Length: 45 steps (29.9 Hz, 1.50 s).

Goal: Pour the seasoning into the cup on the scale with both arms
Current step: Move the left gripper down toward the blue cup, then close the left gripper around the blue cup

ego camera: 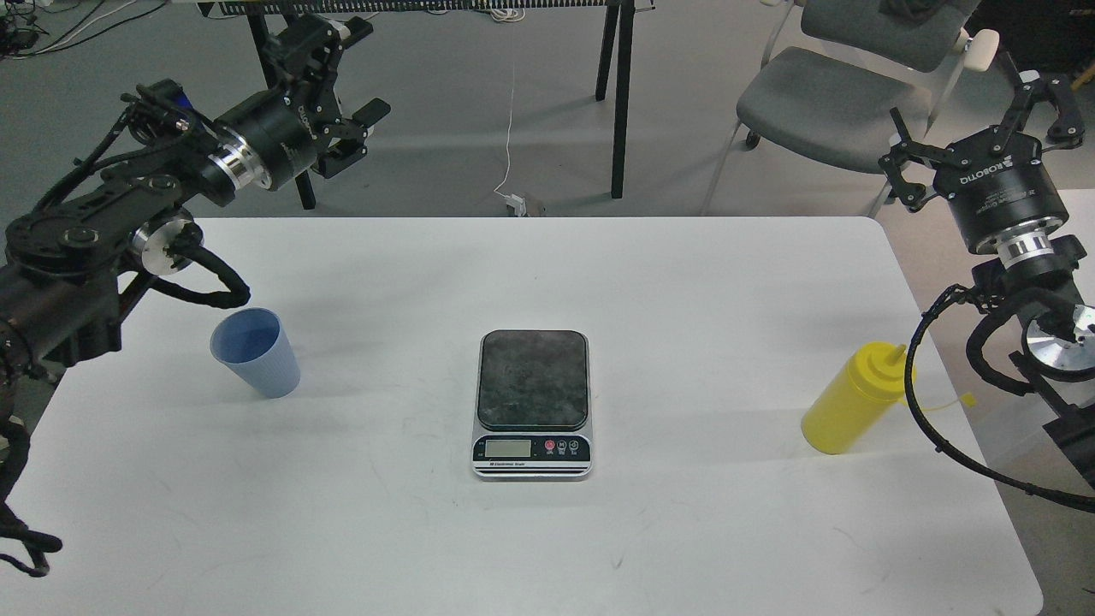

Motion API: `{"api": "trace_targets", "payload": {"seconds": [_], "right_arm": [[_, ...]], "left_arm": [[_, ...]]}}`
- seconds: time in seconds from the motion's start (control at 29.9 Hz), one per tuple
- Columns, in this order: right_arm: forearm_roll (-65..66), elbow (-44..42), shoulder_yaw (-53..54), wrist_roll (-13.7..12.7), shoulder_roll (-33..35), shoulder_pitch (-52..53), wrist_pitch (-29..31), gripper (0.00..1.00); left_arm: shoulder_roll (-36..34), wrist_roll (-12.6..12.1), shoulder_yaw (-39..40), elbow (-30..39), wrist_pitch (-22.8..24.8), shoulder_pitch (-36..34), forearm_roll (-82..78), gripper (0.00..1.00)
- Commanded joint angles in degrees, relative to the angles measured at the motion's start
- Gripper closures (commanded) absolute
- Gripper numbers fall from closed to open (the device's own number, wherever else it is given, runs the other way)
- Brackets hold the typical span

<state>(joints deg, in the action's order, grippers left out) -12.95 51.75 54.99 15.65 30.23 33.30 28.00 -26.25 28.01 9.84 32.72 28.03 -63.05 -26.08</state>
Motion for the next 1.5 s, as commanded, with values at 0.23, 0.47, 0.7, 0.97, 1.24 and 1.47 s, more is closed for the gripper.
{"api": "trace_targets", "payload": {"seconds": [0.23,0.47,0.7,0.97,1.24,1.47], "right_arm": [[0.1,0.0,-0.2,0.2,0.0,0.0,0.0,0.0],[0.1,0.0,-0.2,0.3,0.0,0.0,0.0,0.0],[0.1,0.1,-0.2,0.3,0.4,-0.1,0.0,0.0],[0.1,0.2,-0.1,0.4,0.4,-0.4,0.0,0.0],[0.1,0.3,-0.2,0.4,0.4,-0.4,0.0,0.0],[0.1,0.7,-0.2,0.5,0.1,-0.4,0.0,0.0]], "left_arm": [[-9.3,0.0,-5.8,3.0,0.0,-6.1,-41.5,0.01],[-11.0,0.0,-6.1,7.0,0.0,-6.1,-60.4,0.01],[-14.0,0.0,-12.9,9.7,0.0,-5.7,-68.8,0.01],[-16.2,0.0,-16.0,9.6,-1.0,-3.2,-68.8,0.01],[-18.1,0.0,-15.6,9.6,-4.3,-0.4,-68.2,0.03],[-18.2,0.0,-15.7,8.8,-8.4,2.7,-66.8,0.1]]}}
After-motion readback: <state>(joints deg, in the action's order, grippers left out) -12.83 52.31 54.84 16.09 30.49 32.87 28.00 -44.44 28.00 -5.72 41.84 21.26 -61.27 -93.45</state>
